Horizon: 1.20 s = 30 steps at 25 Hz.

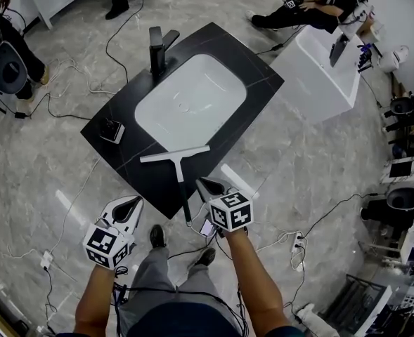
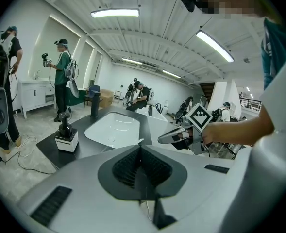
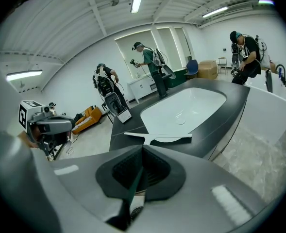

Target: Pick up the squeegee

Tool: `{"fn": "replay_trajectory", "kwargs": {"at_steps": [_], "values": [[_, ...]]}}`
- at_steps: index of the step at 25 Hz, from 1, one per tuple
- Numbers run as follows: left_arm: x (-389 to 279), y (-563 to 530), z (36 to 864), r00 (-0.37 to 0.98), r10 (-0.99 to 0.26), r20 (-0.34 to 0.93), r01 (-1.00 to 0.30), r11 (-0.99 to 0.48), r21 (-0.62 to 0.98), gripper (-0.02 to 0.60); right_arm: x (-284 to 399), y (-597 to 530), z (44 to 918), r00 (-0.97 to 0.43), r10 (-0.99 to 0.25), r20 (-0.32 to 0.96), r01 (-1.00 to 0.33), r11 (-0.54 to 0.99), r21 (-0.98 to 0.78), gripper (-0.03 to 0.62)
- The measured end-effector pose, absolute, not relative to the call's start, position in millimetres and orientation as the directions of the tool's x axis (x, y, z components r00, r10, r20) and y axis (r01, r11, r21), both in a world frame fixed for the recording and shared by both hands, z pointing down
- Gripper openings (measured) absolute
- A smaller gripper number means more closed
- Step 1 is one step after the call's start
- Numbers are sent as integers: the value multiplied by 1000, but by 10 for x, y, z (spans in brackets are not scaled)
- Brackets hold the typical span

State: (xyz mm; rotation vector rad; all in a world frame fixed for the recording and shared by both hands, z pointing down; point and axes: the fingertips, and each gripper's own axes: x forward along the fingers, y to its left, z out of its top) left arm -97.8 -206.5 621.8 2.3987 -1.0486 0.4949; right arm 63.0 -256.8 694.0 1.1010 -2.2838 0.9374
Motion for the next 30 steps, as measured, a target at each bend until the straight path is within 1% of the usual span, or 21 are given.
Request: {"fn": "replay_trajectory", "kwargs": {"at_steps": [9, 11, 13, 15, 21, 30], "values": [[-1093, -1990, 6353, 641, -576, 507, -756, -587, 289, 6, 348, -2512, 6985, -635, -494, 594, -768, 488, -416, 14], [-1130, -1975, 6381, 638, -577, 510, -759, -583, 290, 6, 297, -2496, 7013, -645, -484, 591, -760, 490, -428, 56], [-1167, -1969, 6407, 636, -577, 512, -761, -579, 292, 6, 250, -2491, 7047, -650, -475, 593, -755, 491, -434, 67], [-1198, -1970, 6440, 633, -578, 515, -763, -576, 293, 6, 209, -2493, 7097, -650, -466, 600, -754, 492, -435, 69], [-1254, -1980, 6530, 630, -577, 519, -767, -567, 301, 6, 128, -2506, 7290, -634, -439, 637, -764, 485, -426, 108], [-1331, -1995, 6627, 626, -577, 524, -771, -558, 307, 6, 43, -2511, 7574, -599, -412, 686, -785, 472, -402, 120]]}}
